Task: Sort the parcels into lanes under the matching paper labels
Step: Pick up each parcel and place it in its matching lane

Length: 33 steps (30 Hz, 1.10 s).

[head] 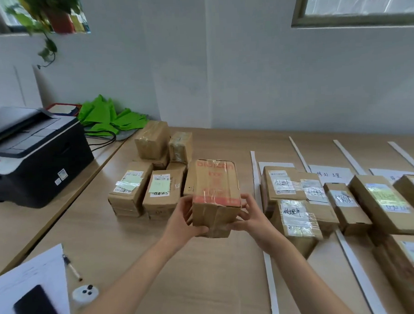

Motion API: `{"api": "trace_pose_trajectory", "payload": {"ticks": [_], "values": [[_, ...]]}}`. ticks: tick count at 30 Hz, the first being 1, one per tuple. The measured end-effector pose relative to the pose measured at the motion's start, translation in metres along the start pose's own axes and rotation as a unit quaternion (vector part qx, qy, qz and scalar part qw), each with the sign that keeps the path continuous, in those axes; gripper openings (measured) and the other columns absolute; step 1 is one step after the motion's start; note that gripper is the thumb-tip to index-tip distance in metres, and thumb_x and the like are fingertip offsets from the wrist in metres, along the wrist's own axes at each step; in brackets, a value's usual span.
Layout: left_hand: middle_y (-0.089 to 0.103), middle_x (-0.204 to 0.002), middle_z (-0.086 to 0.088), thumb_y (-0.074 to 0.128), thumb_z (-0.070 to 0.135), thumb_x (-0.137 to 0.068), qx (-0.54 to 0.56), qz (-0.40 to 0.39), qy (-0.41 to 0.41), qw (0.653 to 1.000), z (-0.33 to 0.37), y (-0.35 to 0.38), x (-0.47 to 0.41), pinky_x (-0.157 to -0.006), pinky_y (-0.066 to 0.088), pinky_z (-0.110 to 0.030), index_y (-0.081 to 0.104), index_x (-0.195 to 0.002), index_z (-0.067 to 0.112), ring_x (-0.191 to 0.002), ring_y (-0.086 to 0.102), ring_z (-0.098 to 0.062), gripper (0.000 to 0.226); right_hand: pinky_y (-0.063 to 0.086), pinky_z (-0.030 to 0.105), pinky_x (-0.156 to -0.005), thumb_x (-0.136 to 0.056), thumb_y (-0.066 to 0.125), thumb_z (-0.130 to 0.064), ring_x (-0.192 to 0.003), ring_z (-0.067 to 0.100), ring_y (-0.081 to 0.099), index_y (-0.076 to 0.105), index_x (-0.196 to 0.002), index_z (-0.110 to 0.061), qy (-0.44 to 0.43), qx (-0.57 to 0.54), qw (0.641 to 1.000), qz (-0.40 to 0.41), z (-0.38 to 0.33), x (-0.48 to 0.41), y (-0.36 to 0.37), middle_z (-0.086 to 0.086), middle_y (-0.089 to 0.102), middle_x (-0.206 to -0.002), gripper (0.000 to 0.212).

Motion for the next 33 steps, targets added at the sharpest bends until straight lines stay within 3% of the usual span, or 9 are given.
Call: {"api": "trace_pose_trajectory", "payload": {"ticks": [3, 7, 10, 12, 15, 18, 21, 28, 33], "values": [[0.063, -0.124, 0.000, 0.086, -0.014, -0.059, -0.005, 0.008, 0.035, 0.999, -0.005, -0.011, 0.008, -0.090, 0.052, -0.022, 0.047, -0.122, 0.026, -0.117, 0.061, -0.011, 0.084, 0.048, 0.027, -0.073, -0.081, 0.054, 0.024, -0.104, 0.021, 0.065, 0.049, -0.117, -0.012, -0.014, -0.001, 1.000, 0.003, 0.010, -0.003, 0.010, 0.011, 0.056, -0.109, 0.051], [0.059, -0.134, 0.003, 0.085, -0.015, -0.061, -0.012, -0.023, 0.035, 0.999, -0.010, -0.026, 0.016, -0.098, 0.048, -0.020, 0.046, -0.129, 0.023, -0.126, 0.056, -0.007, 0.088, 0.055, 0.023, -0.071, -0.086, 0.070, 0.006, -0.094, 0.014, 0.068, 0.052, -0.113, -0.007, -0.035, 0.009, 0.999, 0.019, 0.013, -0.006, 0.020, 0.010, 0.061, -0.111, 0.036], [0.064, -0.128, 0.006, 0.084, -0.013, -0.063, -0.033, -0.052, 0.012, 0.998, -0.011, -0.037, 0.020, -0.100, 0.050, -0.026, 0.047, -0.128, 0.029, -0.124, 0.058, -0.009, 0.085, 0.059, 0.027, -0.076, -0.084, 0.076, -0.004, -0.103, 0.015, 0.063, 0.045, -0.127, -0.027, -0.026, 0.068, 0.997, 0.021, 0.015, -0.007, 0.024, 0.004, 0.052, -0.126, 0.058], [0.067, -0.123, 0.001, 0.081, -0.014, -0.067, -0.038, -0.064, 0.004, 0.997, -0.011, -0.042, 0.022, -0.096, 0.053, -0.029, 0.048, -0.129, 0.027, -0.118, 0.062, -0.012, 0.081, 0.054, 0.031, -0.093, -0.076, 0.086, -0.016, -0.119, 0.008, 0.052, 0.032, -0.140, -0.038, -0.044, 0.129, 0.990, 0.020, 0.020, -0.008, 0.024, -0.006, 0.042, -0.137, 0.086], [0.071, -0.117, 0.000, 0.076, -0.015, -0.074, -0.016, -0.077, -0.029, 0.996, -0.010, -0.047, 0.026, -0.088, 0.056, -0.031, 0.052, -0.127, 0.025, -0.113, 0.065, -0.015, 0.070, 0.035, 0.015, -0.101, -0.067, 0.091, -0.031, -0.127, -0.008, 0.036, 0.023, -0.149, -0.041, -0.059, 0.150, 0.987, -0.011, 0.020, -0.007, 0.022, -0.021, 0.031, -0.143, 0.107], [0.070, -0.121, -0.001, 0.080, -0.001, -0.078, 0.013, -0.093, -0.048, 0.994, -0.014, -0.049, 0.030, -0.096, 0.054, -0.037, 0.055, -0.127, 0.018, -0.118, 0.062, -0.020, 0.059, 0.053, 0.016, -0.084, -0.069, 0.090, -0.022, -0.119, 0.000, 0.055, 0.035, -0.142, -0.031, -0.052, 0.088, 0.994, -0.048, 0.011, -0.003, 0.022, -0.013, 0.052, -0.133, 0.092], [0.067, -0.126, -0.004, 0.083, 0.019, -0.075, 0.041, -0.083, -0.045, 0.995, -0.018, -0.048, 0.034, -0.104, 0.049, -0.044, 0.054, -0.132, 0.021, -0.122, 0.059, -0.025, 0.064, 0.056, 0.019, -0.077, -0.071, 0.089, -0.020, -0.106, -0.001, 0.064, 0.044, -0.135, -0.024, -0.056, 0.080, 0.995, -0.033, 0.004, -0.003, 0.022, -0.005, 0.063, -0.121, 0.078], [0.063, -0.131, -0.008, 0.066, 0.007, -0.090, 0.146, 0.001, -0.030, 0.989, -0.024, -0.049, 0.028, -0.099, 0.050, -0.043, 0.042, -0.139, 0.029, -0.124, 0.059, -0.023, 0.059, 0.062, 0.041, -0.083, -0.081, 0.082, -0.030, -0.104, 0.018, 0.069, 0.064, -0.116, -0.036, -0.043, 0.073, 0.996, 0.029, 0.008, -0.005, 0.012, 0.000, 0.070, -0.111, 0.040], [0.056, -0.127, -0.023, 0.056, 0.000, -0.095, 0.176, 0.075, -0.040, 0.981, -0.020, -0.048, 0.022, -0.096, 0.051, -0.043, 0.044, -0.124, 0.027, -0.115, 0.058, -0.027, 0.042, 0.061, 0.032, -0.082, -0.074, 0.086, -0.030, -0.103, 0.014, 0.069, 0.057, -0.109, -0.021, -0.030, 0.037, 0.997, 0.056, 0.010, 0.003, 0.018, 0.001, 0.069, -0.116, 0.047]]}}
Point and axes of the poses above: each hand's wrist, its own x-axis away from the middle knuckle, its own y-axis out of the palm, z = x × y, the point moved 1 cm from there along -x, towards the middle knuckle
